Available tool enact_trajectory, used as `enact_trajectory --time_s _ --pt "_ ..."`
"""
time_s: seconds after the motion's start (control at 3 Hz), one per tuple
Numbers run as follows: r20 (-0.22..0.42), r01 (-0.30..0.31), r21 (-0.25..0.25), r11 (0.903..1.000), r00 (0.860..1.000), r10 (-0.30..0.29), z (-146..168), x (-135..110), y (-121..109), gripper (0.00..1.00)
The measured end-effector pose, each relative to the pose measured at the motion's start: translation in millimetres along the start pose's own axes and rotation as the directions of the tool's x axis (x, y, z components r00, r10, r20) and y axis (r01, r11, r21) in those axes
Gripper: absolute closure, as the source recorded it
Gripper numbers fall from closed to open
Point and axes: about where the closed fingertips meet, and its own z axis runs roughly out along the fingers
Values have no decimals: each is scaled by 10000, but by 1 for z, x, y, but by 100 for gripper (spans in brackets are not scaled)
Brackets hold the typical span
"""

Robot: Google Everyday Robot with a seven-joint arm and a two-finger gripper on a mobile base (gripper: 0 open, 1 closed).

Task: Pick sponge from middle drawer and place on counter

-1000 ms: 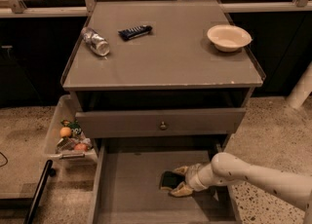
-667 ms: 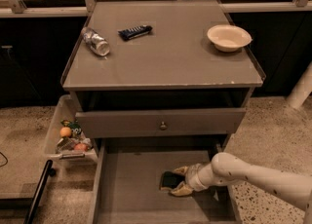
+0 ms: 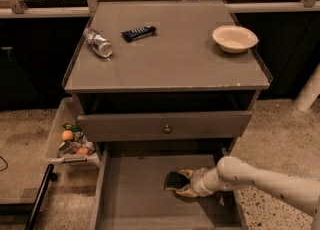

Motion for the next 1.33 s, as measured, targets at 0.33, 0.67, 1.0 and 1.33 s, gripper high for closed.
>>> enact_trajectory --time_s 0.33,0.67,1.0,1.33 --pt "141 44 -454 9990 9999 -38 -17 -12 6 100" --pt "524 322 -1069 9937 9983 -267 -52 -37 14 100" --pt "816 725 -1289 9890 9947 -623 -91 -63 20 100" --pt "697 1206 -955 9881 9910 -1142 -140 -92 24 100"
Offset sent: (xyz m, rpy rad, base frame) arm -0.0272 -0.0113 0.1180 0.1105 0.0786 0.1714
